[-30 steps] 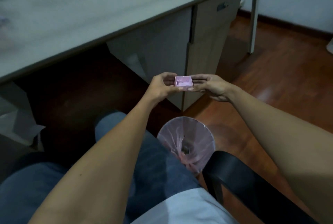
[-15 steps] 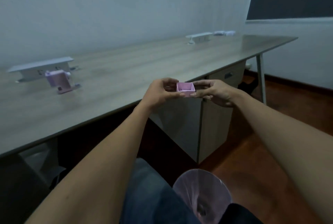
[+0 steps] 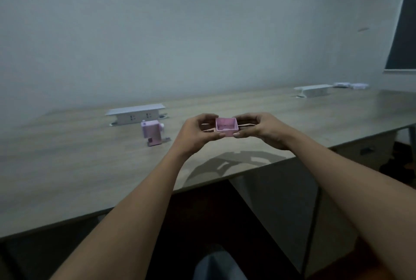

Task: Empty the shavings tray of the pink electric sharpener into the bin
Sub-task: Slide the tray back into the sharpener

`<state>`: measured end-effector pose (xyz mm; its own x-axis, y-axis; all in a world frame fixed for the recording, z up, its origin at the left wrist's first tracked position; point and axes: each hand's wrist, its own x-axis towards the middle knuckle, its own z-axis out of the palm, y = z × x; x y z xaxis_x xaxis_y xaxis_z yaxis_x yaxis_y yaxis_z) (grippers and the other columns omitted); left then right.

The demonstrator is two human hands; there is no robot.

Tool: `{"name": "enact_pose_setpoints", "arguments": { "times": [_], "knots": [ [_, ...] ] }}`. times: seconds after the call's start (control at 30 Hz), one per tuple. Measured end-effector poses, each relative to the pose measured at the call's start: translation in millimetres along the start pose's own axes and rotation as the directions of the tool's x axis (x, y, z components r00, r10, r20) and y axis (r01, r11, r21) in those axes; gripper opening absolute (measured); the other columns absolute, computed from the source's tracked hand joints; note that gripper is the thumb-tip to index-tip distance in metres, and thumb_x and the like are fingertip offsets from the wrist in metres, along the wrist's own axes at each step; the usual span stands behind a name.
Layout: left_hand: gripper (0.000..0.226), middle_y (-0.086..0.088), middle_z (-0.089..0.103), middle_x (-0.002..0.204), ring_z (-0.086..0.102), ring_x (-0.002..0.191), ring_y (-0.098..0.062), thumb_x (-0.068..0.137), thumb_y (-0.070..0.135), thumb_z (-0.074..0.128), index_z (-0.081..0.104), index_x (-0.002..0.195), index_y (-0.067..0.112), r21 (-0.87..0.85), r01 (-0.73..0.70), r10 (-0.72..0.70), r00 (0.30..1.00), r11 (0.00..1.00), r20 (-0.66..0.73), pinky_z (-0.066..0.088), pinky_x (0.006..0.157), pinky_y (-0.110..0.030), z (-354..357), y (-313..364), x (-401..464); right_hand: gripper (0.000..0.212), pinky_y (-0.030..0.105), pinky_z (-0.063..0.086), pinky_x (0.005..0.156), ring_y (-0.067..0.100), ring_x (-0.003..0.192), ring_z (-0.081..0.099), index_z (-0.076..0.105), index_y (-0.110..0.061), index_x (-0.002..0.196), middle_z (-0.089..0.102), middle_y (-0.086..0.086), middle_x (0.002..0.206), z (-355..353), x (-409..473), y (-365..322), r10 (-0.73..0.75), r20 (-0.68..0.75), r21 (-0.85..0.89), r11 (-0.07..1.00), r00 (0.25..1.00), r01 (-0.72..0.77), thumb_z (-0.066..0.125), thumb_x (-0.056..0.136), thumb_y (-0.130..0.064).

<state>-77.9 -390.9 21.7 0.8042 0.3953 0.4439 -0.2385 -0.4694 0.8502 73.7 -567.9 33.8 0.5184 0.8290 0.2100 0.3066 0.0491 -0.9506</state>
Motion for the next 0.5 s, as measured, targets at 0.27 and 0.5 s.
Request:
{"name": "enact_pose_setpoints", "arguments": {
  "times": [0.27, 0.5],
  "knots": [
    [0.059, -0.017, 0.072, 0.123, 0.07, 0.116, -0.026, 0.075, 0.001, 0.086, 0.063, 0.129, -0.001, -0.007, 0.108, -0.108, 0.982, 0.994, -0.156, 0.056, 0.101, -0.037, -94, -34, -17, 0.052, 0.032, 0.054, 0.101, 0.021, 0.112, 0.072, 0.069, -0.005, 0.126, 0.077, 0.008, 0.117, 83, 74, 4, -0.078, 0.146, -0.016, 0.997, 0.986, 0.081, 0.082, 0.076, 0.002],
    [0.054, -0.013, 0.075, 0.116, 0.073, 0.106, -0.02, 0.075, 0.0, 0.085, 0.066, 0.126, 0.003, 0.028, 0.209, -0.192, 0.936, 0.978, -0.295, 0.059, 0.087, -0.022, -178, -69, -44, 0.04, 0.019, 0.055, 0.09, 0.016, 0.108, 0.07, 0.07, -0.005, 0.124, 0.074, 0.005, 0.12, 145, 128, 24, -0.131, 0.02, -0.072, 0.989, 0.991, 0.132, 0.078, 0.086, -0.012]
  ]
}}
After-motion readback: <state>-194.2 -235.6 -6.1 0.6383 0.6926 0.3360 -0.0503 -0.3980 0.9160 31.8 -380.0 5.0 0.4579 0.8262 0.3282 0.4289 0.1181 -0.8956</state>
